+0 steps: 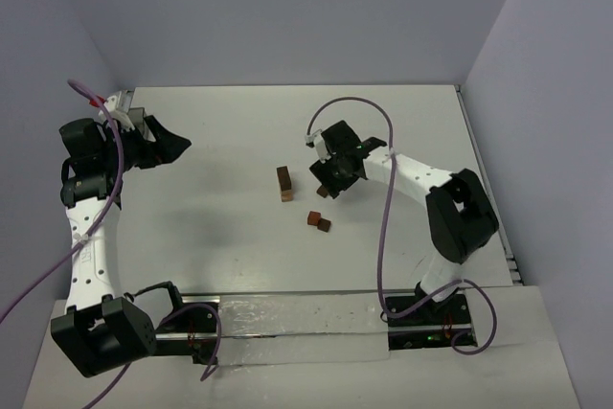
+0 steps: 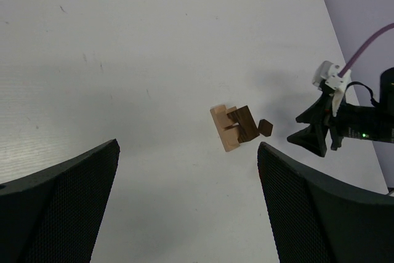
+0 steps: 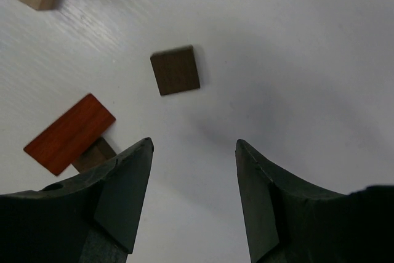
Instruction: Build the wood block tower
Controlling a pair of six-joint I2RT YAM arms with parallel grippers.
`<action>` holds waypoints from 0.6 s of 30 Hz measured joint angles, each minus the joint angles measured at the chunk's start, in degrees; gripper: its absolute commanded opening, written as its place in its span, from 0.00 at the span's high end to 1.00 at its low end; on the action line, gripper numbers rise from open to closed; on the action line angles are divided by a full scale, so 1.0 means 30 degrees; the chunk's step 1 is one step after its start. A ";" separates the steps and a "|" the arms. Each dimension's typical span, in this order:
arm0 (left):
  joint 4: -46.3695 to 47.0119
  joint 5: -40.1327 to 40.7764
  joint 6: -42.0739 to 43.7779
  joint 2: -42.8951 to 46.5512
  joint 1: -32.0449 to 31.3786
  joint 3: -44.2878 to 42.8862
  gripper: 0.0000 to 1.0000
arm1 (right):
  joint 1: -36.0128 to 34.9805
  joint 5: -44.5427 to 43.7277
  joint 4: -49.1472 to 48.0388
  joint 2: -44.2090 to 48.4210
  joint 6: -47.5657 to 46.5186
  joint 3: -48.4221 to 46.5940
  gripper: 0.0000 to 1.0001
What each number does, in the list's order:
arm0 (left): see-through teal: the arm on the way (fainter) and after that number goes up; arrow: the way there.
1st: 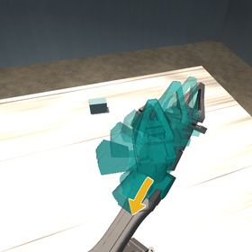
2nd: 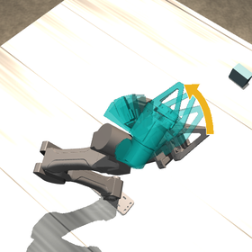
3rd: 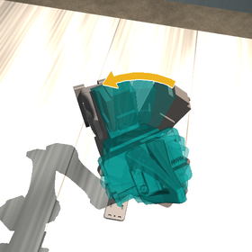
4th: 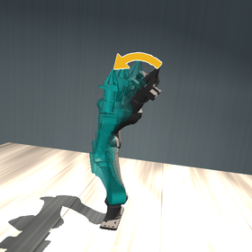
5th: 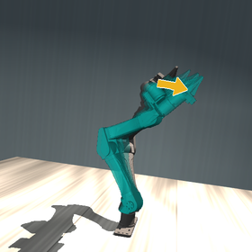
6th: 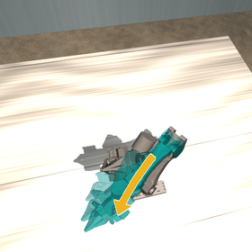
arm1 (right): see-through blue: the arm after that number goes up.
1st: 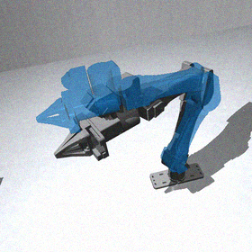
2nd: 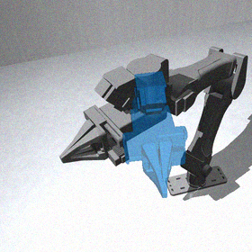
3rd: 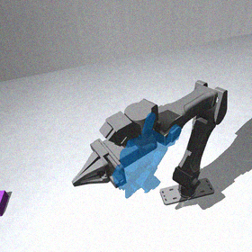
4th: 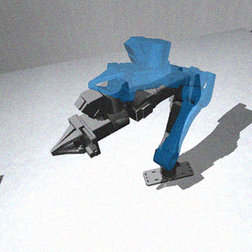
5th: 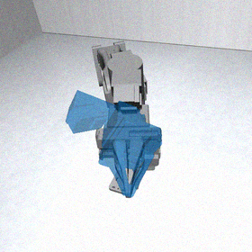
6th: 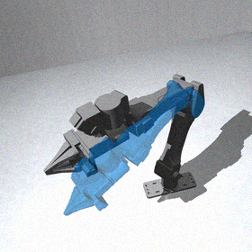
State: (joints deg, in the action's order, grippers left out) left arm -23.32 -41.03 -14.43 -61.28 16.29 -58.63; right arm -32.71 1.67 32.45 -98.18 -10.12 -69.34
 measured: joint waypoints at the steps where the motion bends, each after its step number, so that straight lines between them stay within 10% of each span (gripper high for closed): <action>1: 0.0007 -0.0001 0.0048 0.0026 0.0000 0.0000 0.01 | 0.0036 0.0277 0.0003 -0.0630 -0.0077 -0.0367 0.38; 18: 0.0010 -0.0037 0.0508 0.0323 0.0000 0.0007 0.01 | 0.0484 0.2434 0.0341 -0.5769 -0.0569 -0.4219 0.41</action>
State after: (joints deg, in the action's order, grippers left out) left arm -23.29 -41.14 -12.91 -60.31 16.29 -58.61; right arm -31.26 8.97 33.47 -115.49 -11.83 -82.00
